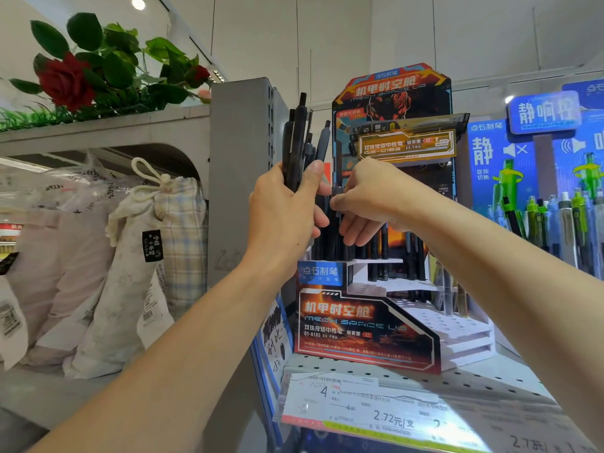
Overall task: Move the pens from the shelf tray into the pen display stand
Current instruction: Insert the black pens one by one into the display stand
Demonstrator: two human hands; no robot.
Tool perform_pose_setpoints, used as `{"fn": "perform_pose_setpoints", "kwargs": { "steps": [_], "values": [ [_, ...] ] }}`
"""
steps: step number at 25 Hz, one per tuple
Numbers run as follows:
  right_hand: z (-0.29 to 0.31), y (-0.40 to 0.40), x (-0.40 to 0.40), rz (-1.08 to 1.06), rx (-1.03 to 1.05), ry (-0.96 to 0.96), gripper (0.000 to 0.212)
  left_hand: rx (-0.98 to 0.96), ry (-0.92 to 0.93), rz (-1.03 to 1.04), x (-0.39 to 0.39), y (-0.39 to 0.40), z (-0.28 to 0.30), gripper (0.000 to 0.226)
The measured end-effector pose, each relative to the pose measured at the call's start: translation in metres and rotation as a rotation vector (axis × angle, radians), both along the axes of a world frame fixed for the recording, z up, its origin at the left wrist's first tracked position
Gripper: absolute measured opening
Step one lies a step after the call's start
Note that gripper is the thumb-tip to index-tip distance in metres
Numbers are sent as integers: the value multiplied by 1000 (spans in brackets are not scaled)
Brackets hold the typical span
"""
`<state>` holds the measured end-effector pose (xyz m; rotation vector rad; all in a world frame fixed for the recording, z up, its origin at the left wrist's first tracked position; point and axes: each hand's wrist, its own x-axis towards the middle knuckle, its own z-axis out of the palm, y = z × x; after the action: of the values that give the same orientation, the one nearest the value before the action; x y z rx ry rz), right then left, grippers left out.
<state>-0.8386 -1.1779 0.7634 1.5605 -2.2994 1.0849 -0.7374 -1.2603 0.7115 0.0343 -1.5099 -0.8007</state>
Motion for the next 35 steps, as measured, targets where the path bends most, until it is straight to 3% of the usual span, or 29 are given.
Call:
{"fn": "perform_pose_setpoints", "kwargs": {
  "steps": [7,13,19,25,31,35],
  "values": [
    [7,-1,12,7,126,-46,40,36,-8,-25,0,1,-1,19],
    [4,-4,16,-165,124,96,40,67,-12,-24,-2,-1,-2,19],
    [3,1,3,-49,65,65,31,114,-27,6,-3,-5,-4,26],
    [4,-1,-3,-7,79,99,37,124,-35,-2,-8,-3,-3,25],
    [1,-6,-9,2,-165,217,35,120,-18,-9,-10,0,1,25],
    [0,-12,-13,75,-301,259,21,116,-10,-7,-9,-2,1,27]
  ]
}}
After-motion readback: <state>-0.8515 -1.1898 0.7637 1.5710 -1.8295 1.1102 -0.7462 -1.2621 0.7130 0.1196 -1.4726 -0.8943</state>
